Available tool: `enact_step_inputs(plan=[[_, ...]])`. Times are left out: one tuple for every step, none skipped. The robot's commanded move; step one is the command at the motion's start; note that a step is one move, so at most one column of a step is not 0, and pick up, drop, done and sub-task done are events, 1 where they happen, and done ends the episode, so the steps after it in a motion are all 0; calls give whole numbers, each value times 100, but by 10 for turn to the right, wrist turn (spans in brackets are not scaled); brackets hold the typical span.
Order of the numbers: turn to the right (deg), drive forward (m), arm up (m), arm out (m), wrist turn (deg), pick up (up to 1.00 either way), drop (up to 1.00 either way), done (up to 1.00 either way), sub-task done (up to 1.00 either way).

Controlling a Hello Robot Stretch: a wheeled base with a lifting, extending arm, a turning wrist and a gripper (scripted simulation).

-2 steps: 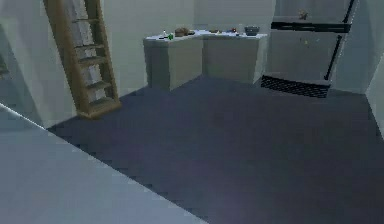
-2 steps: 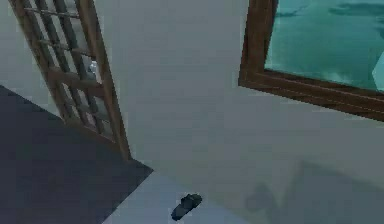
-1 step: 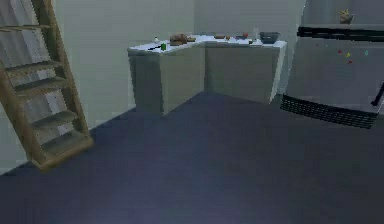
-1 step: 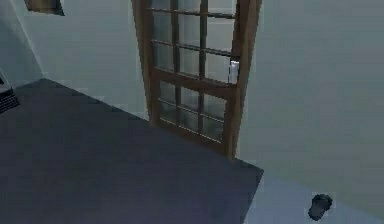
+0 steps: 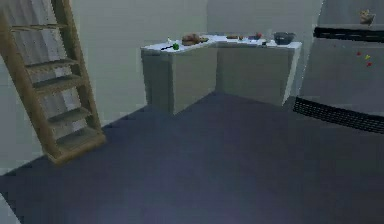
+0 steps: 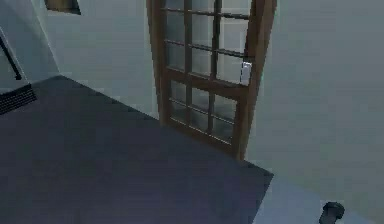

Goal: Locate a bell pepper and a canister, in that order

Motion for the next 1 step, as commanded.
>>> enact_step_inputs(plan=[[0, 100, 0, 0, 0, 0, 0, 0, 0]])
